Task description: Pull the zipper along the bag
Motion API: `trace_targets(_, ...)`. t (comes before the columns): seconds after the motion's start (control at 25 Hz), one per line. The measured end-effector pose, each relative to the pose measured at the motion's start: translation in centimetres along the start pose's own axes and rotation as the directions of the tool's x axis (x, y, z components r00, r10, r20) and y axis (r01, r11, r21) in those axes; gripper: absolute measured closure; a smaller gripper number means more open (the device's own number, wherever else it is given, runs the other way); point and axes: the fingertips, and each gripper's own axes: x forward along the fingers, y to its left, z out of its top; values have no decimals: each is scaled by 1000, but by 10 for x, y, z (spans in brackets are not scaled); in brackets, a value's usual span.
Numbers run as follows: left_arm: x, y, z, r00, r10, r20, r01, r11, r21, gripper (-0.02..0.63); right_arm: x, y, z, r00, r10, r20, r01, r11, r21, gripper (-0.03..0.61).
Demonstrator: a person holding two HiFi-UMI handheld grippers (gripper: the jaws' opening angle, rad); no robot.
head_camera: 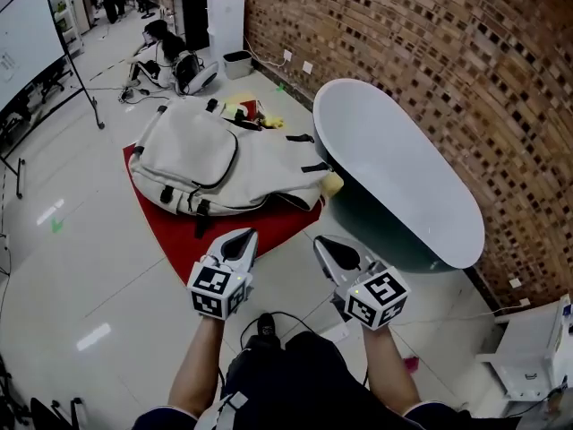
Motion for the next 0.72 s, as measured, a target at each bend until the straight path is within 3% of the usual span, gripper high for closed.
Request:
trace_targets(0.44, 42, 97, -11, 978, 197, -65, -198, 980, -24, 612, 102, -49, 25, 988, 151, -23, -152, 988, -29, 575)
trace_targets(0.6, 52, 124, -13, 950, 304, -77, -306, 952, -13, 612, 143, -69, 38, 964, 267, -8, -267, 963, -41, 575)
trace_targets(0.72, 58, 133, -13, 917, 388, -88, -391, 920, -20, 612, 165, -84, 50, 926, 377, -8, -376, 925, -48, 575)
